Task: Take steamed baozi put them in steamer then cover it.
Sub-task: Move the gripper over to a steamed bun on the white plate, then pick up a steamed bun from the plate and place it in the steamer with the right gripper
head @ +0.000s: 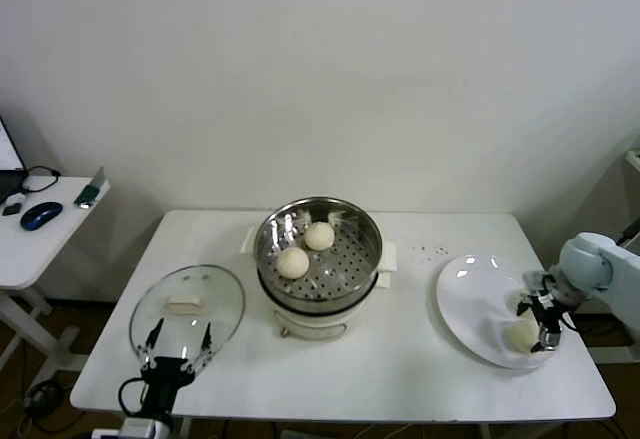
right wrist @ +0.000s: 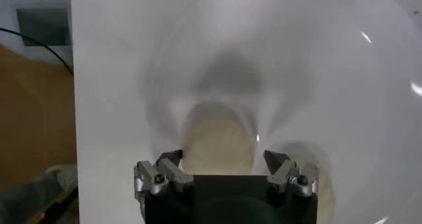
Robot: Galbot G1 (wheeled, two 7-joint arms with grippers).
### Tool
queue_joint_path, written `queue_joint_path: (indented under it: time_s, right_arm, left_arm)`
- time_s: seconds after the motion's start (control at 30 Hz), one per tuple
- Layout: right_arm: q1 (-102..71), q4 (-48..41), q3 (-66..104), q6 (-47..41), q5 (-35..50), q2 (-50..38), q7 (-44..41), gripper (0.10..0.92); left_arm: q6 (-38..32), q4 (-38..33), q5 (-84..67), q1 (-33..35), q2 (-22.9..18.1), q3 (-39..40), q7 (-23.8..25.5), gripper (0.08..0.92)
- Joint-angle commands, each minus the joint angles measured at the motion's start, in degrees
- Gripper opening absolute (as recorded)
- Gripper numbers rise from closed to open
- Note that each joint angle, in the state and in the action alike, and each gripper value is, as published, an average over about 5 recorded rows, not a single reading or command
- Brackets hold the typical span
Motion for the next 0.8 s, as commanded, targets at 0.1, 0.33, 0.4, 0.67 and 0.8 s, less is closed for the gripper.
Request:
queue_joint_path:
  time_s: [0.1, 0.33, 0.4, 0.67, 0.8]
  right_arm:
    - [-0.70, -1.72, -0.16, 0.28, -0.90, 1.15, -0.27, 0.773]
    - [3.92, -1.63, -4.98, 0.52, 0.81, 1.62, -0.37, 0.677]
    - [5.92, -1.58, -6.50, 0.91, 1.58, 1.85, -0.33, 0.665]
    - [27.91, -0.39, -22.39, 13.03, 4.80, 7.14, -2.27, 0.653]
    - [41.55, 2.05, -31.69, 20.64, 6.44, 13.04, -3.33, 0.653]
  left_arm:
    - [-0.07, 0.25, 0.28, 0.19, -0.08, -0.14, 0.09, 0.823]
    - [-0.10, 0.40, 0.13, 0.15, -0.01, -0.13, -0.27, 0.823]
    - [-0.05, 0.40, 0.09, 0.13, -0.09, -0.06, -0.61, 0.823]
    - [0.07, 0.03, -0.04, 0.35, 0.23, 0.00, -0.78, 0.823]
    - [0.13, -0.24, 0.00, 0.45, 0.09, 0.18, -0.78, 0.823]
